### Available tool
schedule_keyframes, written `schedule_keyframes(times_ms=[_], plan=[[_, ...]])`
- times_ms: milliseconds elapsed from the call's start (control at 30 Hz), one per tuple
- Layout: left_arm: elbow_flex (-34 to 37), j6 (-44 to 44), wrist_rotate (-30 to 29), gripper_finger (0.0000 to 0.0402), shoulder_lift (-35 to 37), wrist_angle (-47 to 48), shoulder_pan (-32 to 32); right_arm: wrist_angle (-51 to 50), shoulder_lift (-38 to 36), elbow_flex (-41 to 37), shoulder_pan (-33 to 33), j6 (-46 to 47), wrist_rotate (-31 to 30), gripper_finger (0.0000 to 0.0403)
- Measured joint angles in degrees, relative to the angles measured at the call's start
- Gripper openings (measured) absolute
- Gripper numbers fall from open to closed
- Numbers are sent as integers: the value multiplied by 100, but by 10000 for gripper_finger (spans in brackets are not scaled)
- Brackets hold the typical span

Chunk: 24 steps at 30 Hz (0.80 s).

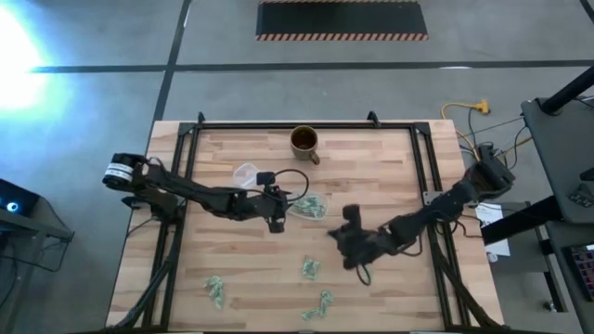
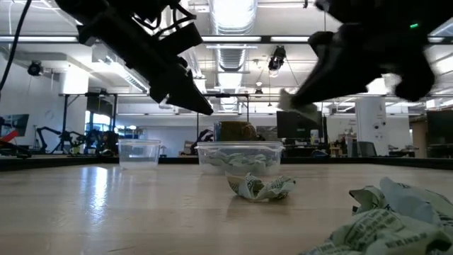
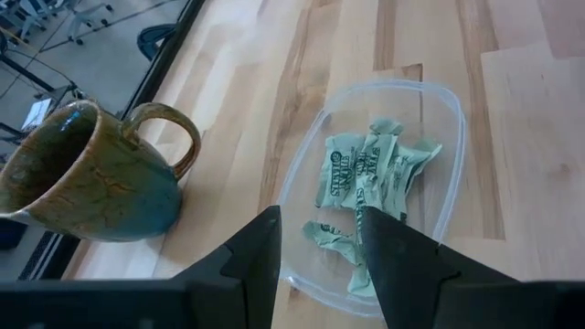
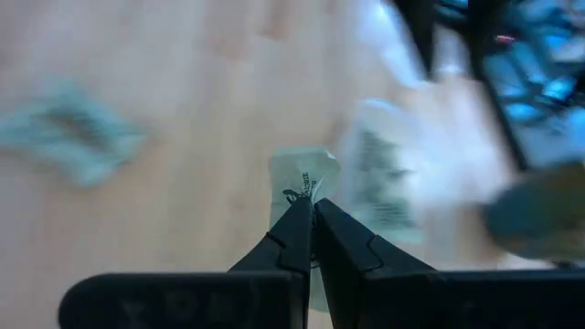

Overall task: Pick and place Stevia / Truvia into bins
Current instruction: Put the green stevia packet into the transparent container

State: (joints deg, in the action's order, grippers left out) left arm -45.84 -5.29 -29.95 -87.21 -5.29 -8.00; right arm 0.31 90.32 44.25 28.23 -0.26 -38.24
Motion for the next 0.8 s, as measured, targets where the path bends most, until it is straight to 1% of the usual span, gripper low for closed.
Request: schedule_keyframes(times_ms=[67, 300, 433, 533, 700, 800], plan=[[2, 29, 0, 136, 122, 148, -8, 71, 0, 0, -243, -34, -101, 9], [28, 48, -5, 136, 577, 669, -136, 204, 42, 2, -1125, -78, -54, 9], [55, 55, -7, 136, 785, 1029, -265, 525, 59, 2, -1554, -242, 468, 9], [77, 60, -7, 136, 923, 1078, -336, 781, 66, 2, -1790, -397, 918, 9], [114, 59, 1, 136, 1037, 1135, -404, 872, 66, 2, -1981, -464, 1040, 9], [114, 58, -7, 136, 1048, 1101, -410, 869, 66, 2, -2039, -457, 1236, 9]])
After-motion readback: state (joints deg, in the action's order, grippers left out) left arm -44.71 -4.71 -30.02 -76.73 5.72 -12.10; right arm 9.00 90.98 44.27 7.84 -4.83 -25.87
